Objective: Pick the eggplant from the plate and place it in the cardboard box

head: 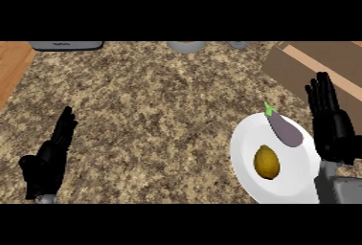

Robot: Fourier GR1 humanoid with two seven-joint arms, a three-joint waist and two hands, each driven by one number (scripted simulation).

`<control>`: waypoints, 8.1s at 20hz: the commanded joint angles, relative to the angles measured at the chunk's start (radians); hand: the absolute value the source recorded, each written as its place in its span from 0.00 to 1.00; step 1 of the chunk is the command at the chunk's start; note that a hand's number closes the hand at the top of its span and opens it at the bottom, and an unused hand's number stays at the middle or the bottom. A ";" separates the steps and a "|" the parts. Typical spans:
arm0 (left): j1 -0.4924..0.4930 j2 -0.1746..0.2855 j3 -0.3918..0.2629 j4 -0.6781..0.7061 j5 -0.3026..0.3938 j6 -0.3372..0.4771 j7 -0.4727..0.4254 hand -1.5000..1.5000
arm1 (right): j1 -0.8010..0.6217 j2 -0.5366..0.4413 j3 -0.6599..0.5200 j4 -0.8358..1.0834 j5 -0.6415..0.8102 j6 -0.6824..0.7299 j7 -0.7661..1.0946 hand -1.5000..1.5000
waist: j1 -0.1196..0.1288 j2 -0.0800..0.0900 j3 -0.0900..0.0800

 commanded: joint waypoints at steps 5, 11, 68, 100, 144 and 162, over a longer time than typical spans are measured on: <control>-0.075 -0.017 0.041 0.082 0.008 0.011 0.008 0.50 | -0.201 -0.288 0.129 0.176 0.113 0.272 0.302 1.00 | 0.061 0.036 -0.031; -0.096 -0.071 0.044 0.175 0.052 -0.009 -0.008 0.50 | -0.287 -0.534 0.211 0.314 0.328 0.449 0.365 0.00 | 0.036 0.028 -0.026; -0.215 -0.141 0.185 0.416 0.008 -0.113 -0.112 0.50 | -0.843 -0.043 0.342 0.928 0.711 1.090 0.887 0.00 | 0.012 0.016 -0.023; -0.151 -0.204 0.196 0.352 -0.056 -0.125 -0.096 0.50 | -0.732 -0.045 0.315 1.040 1.001 1.029 0.674 0.00 | 0.013 0.015 -0.023; -0.128 -0.201 0.251 0.363 -0.056 -0.152 -0.125 0.50 | -0.563 0.114 0.260 -0.156 1.200 0.558 1.074 1.00 | -0.013 0.007 -0.024; -0.136 -0.229 0.208 0.279 -0.111 -0.122 -0.067 0.50 | -0.581 -0.201 -0.144 0.123 1.138 0.379 0.675 1.00 | 0.014 0.015 -0.022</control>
